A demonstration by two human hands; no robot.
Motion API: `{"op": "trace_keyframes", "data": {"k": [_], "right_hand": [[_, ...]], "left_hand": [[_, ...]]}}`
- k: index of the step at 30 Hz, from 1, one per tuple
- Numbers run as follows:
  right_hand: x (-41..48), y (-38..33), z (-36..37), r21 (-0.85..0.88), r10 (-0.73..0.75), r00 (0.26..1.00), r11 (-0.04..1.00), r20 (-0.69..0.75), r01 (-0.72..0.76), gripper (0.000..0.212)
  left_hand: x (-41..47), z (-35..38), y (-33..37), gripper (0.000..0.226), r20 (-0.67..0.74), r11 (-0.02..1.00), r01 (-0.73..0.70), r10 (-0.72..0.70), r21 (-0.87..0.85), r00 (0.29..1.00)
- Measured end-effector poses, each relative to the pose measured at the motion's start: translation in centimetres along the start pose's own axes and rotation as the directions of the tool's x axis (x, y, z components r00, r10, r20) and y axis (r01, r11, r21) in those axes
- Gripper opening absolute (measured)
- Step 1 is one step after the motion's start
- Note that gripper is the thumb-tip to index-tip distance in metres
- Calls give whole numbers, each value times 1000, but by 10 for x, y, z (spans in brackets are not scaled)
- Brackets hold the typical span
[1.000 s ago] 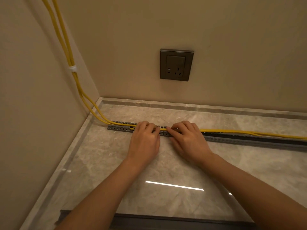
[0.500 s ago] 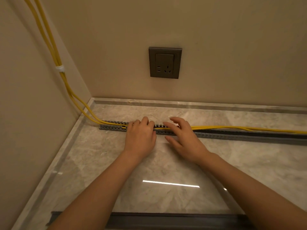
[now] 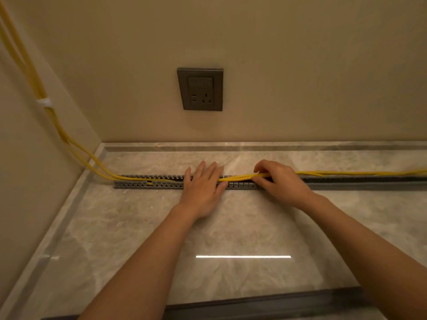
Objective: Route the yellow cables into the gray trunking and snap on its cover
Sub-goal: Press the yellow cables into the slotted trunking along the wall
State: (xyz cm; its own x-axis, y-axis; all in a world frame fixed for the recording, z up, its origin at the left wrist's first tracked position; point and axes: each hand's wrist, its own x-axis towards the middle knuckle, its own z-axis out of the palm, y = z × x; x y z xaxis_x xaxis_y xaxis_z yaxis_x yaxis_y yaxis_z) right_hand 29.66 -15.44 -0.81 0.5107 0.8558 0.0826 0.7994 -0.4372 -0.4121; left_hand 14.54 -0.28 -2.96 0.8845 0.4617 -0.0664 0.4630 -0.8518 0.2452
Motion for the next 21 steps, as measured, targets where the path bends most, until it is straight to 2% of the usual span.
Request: {"op": "trace_keyframes", "data": {"k": [4, 8, 11, 14, 21], "right_hand": [[0, 5, 0, 58, -63, 997, 996, -43, 66, 12], [-4, 6, 3, 11, -194, 967, 980, -165, 199, 11], [-9, 7, 4, -22, -226, 948, 974, -225, 227, 13], [-14, 5, 8, 8, -193, 943, 979, -271, 203, 14], [-14, -6, 25, 109, -15, 915, 992, -402, 64, 5]], "left_hand": [[-1, 5, 1, 52, -43, 1000, 18, -18, -8, 999], [0, 5, 1, 52, -33, 999, 35, -36, -26, 999], [1, 4, 2, 50, -15, 997, 58, -59, -55, 998], [1, 5, 3, 49, -32, 995, 64, -67, -83, 997], [2, 4, 6, 44, -57, 986, 99, -108, -132, 993]]}}
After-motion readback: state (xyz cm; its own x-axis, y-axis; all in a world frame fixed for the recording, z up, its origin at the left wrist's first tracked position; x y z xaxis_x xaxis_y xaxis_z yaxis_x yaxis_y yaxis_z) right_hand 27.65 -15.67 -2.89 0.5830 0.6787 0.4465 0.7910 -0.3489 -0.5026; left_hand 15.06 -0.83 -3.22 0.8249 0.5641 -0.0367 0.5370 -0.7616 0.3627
